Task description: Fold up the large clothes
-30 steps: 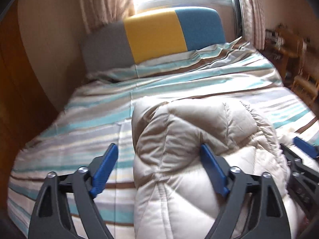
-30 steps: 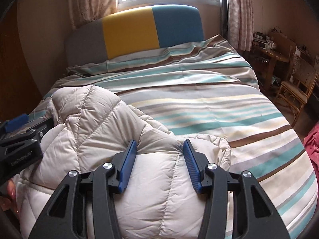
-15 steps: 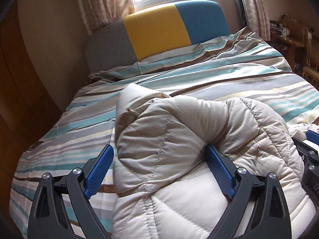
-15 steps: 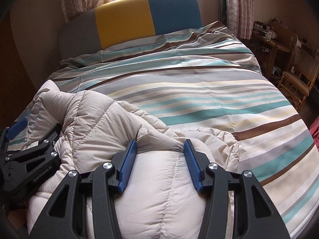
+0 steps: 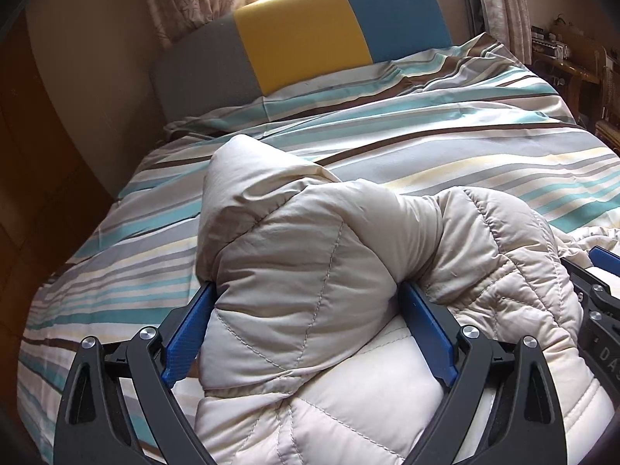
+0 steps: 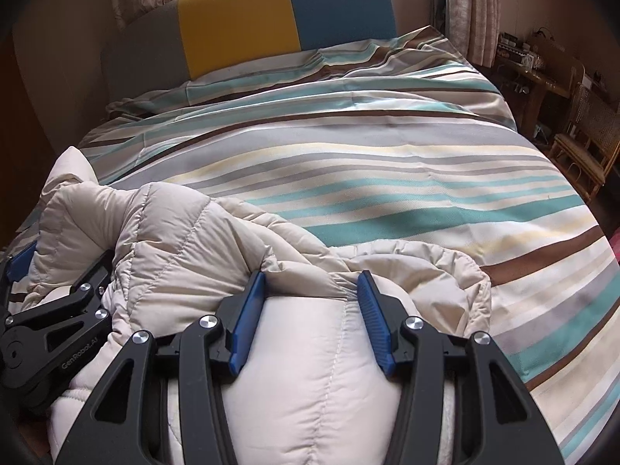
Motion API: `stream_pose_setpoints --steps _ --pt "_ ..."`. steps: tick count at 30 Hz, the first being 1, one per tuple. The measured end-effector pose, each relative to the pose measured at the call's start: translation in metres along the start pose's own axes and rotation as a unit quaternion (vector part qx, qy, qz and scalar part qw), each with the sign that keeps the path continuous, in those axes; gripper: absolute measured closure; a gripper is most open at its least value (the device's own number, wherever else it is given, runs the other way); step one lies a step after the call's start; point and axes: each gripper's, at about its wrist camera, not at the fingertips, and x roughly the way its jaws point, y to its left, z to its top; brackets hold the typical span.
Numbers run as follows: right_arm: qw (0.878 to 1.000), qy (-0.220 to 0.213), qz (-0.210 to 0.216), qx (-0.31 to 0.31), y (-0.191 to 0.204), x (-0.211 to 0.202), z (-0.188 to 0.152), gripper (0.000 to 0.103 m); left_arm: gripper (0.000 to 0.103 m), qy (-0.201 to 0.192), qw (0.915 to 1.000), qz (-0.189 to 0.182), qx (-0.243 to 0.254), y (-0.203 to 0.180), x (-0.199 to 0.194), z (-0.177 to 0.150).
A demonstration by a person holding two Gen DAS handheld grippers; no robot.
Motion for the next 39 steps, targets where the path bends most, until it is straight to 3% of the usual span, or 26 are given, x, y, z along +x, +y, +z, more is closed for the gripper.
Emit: stream_pose_setpoints --steps 3,6,8,10,12,16,18,24,27,29,32,34,39 --pt "1.000 -0.008 0.009 0.009 -0.003 -0.003 0.000 0.054 0.010 0.028 0.9996 -0.011 -0.003 0.002 -0.016 0.005" --pt "1.000 -0.018 0.009 0.011 -0.004 -0.009 0.000 0.054 0.009 0.034 0.9934 -0.070 -0.084 0.015 -0.051 0.001" --pt "0.999 -0.023 0.013 0.020 -0.005 -0.017 -0.003 0.053 0.005 0.030 0.9890 -0.093 -0.111 0.015 -0.064 -0.007" --pt "0.999 -0.022 0.017 0.035 -0.009 -0.028 -0.008 0.053 0.003 0.013 0.9915 -0.084 -0.099 0.007 -0.067 -0.018" --pt "0.998 -0.026 0.015 0.055 -0.013 -0.043 -0.016 0.052 0.003 -0.030 0.9946 -0.073 -0.068 -0.001 -0.068 -0.035" --pt "0.996 -0.060 0.014 0.067 -0.014 -0.059 -0.031 0.051 0.003 -0.108 0.9889 -0.082 -0.061 -0.003 -0.076 -0.062" --pt "0.995 -0.072 0.008 0.068 -0.013 -0.056 -0.034 0.051 0.003 -0.114 0.9883 -0.084 -0.057 -0.005 -0.071 -0.065" --pt "0.997 -0.059 0.001 0.054 -0.008 -0.050 -0.026 0.049 0.003 -0.095 0.9919 -0.072 -0.045 -0.012 -0.067 -0.059" --pt "0.998 -0.034 0.023 0.051 -0.011 -0.056 -0.013 0.041 0.003 -0.054 0.9924 -0.101 -0.045 -0.002 -0.068 -0.041" --pt "0.997 -0.059 0.023 0.052 -0.013 -0.079 -0.002 0.041 0.003 -0.021 0.9906 -0.125 -0.052 0.012 -0.070 -0.023" --pt "0.993 -0.092 0.038 0.058 -0.010 -0.105 0.017 0.040 0.003 -0.041 0.9897 -0.106 -0.087 0.029 -0.072 -0.001" --pt "0.994 -0.089 0.037 0.046 -0.003 -0.103 0.025 0.040 0.003 -0.044 0.9909 -0.088 -0.091 0.032 -0.063 0.019" --pt "0.997 -0.042 0.020 0.054 -0.003 -0.054 0.012 0.044 0.003 0.013 0.9970 -0.072 -0.027 0.008 -0.018 0.032"
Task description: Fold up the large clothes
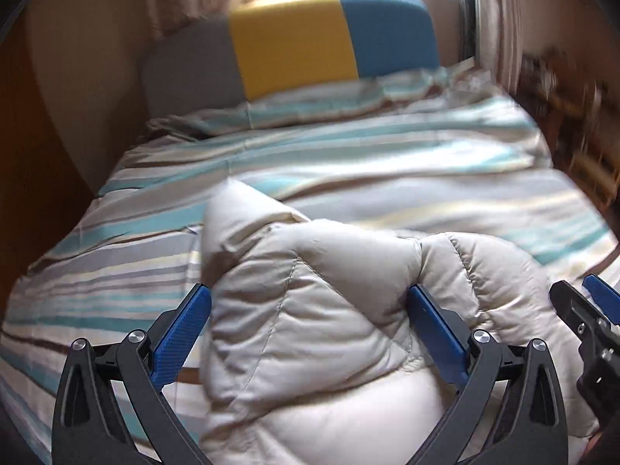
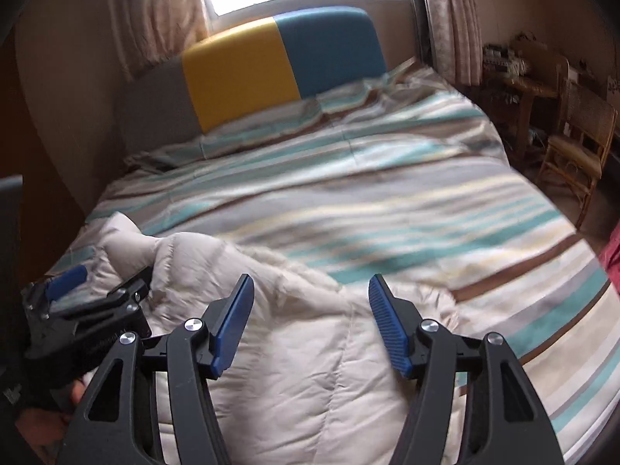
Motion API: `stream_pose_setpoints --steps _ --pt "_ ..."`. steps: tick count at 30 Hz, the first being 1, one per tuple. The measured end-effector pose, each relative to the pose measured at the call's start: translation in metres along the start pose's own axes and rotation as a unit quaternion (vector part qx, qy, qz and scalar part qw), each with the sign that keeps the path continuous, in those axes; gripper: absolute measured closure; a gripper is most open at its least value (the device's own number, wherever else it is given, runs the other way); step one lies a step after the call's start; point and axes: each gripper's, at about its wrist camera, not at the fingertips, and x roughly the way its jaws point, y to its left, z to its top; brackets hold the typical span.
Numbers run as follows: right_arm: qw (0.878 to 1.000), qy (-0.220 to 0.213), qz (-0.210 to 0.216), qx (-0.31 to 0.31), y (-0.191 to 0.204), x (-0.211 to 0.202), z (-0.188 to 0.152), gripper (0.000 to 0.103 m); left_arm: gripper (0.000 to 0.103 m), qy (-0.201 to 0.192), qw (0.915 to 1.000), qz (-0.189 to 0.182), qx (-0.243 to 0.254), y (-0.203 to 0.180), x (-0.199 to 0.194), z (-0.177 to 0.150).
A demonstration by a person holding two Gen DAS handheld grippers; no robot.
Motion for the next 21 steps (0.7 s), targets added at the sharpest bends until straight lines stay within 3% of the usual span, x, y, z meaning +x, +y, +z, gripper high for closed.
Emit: stream_pose_setpoints --steps 7,13,18,21 --pt "0.999 -0.016 -0.040 0.005 -0.008 0.030 -0.014 0.045 0.003 -0.020 0.9995 0.020 0.015 -0.014 0.026 -0.017" --pt "0.999 -0.012 -0.036 -0.002 -0.009 0.030 -0.014 0.043 0.003 -0.022 0.9993 0.024 0.016 -0.012 0.019 -0.022" --pt "0.999 -0.028 -0.018 0.009 -0.015 0.021 -0.014 0.040 0.003 -0.027 0.9994 -0.022 0.004 0.002 -0.027 -0.052" --pt "0.998 -0.065 -0.011 0.019 -0.019 0.002 -0.018 0.031 0.003 -0.049 0.9973 -0.054 -0.009 0.008 -0.055 -0.082"
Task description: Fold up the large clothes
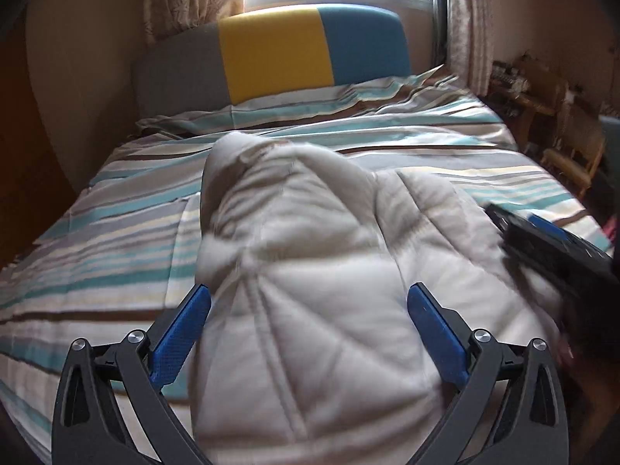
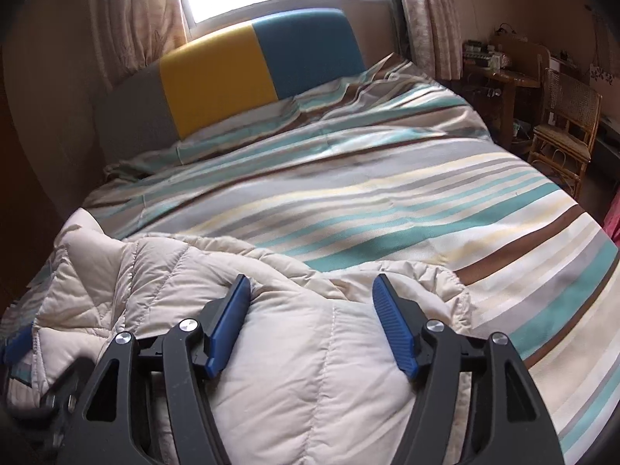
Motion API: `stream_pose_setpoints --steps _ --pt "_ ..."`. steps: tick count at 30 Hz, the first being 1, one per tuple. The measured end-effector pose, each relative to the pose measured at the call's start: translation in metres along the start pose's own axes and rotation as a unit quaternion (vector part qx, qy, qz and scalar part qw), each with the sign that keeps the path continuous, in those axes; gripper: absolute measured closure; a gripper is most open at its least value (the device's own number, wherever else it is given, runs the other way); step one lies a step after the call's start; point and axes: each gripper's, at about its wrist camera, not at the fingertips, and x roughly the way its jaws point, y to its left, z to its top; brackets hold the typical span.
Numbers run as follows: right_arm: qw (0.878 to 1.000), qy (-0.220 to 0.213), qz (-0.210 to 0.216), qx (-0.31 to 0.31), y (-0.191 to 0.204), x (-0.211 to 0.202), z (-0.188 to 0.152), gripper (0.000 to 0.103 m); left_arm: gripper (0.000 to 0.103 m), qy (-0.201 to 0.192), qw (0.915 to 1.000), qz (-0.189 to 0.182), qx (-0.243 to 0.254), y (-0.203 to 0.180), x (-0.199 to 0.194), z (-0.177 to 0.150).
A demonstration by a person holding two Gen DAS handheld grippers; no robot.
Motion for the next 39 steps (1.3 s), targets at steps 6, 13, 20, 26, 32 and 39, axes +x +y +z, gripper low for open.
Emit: stream_pose_setpoints --steps 6,13,20,26,32,39 --pt "1.000 -0.010 -0.005 0.014 -0.009 -0.039 -0.006 0.017 0.003 -0.036 0.9990 -0.023 -0.011 0.007 -0.029 -0.038" --pt "0.999 0.025 0.024 0.006 -0.023 -0.085 -0.038 0.010 0.003 0.000 0.9968 -0.059 -0.054 0.040 -0.037 -0.037" --pt "0.994 0.090 0.046 0.039 -0.051 -0.098 -0.082 0.008 0.003 0.013 0.9928 -0.083 -0.085 0.078 -0.044 -0.059" --pt "0.969 0.156 0.131 0.141 -0.073 -0.076 -0.096 0.008 0.003 0.042 0.9759 -0.184 -0.110 0.085 -0.033 -0.069" --pt "0.956 0.185 0.186 0.131 -0.064 -0.060 -0.087 0.020 0.003 0.102 0.9580 -0.233 -0.133 0.079 -0.012 -0.071" --pt "0.948 0.169 0.229 0.140 -0.069 -0.067 -0.084 0.034 0.036 0.086 0.9676 -0.224 -0.080 0.053 -0.035 -0.063"
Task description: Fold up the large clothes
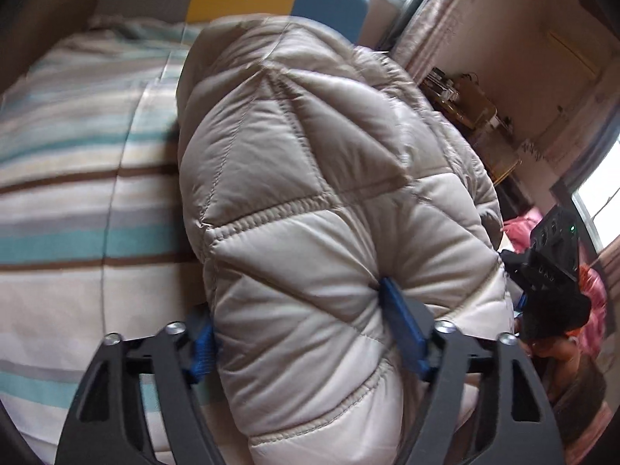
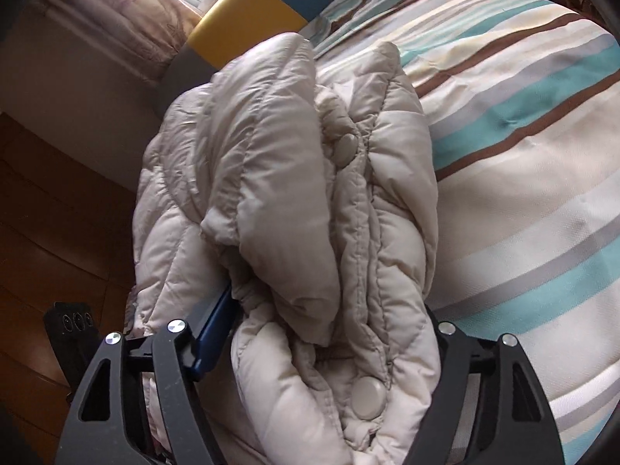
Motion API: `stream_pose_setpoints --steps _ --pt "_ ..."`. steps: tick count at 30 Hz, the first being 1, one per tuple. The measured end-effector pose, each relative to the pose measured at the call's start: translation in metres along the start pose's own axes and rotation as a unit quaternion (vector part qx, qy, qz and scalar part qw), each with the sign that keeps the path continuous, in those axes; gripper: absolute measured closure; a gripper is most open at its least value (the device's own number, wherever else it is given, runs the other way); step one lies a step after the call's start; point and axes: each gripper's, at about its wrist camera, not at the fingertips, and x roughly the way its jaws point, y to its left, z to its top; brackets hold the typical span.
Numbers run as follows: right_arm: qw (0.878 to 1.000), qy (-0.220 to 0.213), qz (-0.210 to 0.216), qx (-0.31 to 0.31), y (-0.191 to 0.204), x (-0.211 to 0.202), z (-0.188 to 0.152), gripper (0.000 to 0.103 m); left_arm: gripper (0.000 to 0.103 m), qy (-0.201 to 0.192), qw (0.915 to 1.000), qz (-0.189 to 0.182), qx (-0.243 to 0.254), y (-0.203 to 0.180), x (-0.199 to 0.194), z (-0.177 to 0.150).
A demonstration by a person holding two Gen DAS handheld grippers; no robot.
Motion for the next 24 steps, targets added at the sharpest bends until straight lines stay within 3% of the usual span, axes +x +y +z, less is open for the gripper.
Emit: stream_pose_setpoints --steps 4,11,19,24 --pt "1.000 -0.016 0.023 -0.007 0.006 -0.007 -0.009 0.037 0.052 -0.043 0.9980 0.012 0.045 -0.017 -0.021 0.005" --pt "0.997 -0.033 0.074 -0.015 0.030 -0.009 -0.021 0.038 0.058 -0.105 0.9883 0.032 0.106 -0.031 -0.056 0.022" --pt "0.991 -0.035 0.108 -0.066 0.085 0.015 -0.030 0.039 0.059 -0.154 0.9791 0.067 0.115 -0.007 -0.092 0.020" --pt "0.988 -0.011 0.113 -0.107 0.137 0.062 -0.032 0.039 0.059 -0.174 0.9755 0.103 0.086 0.031 -0.114 0.008"
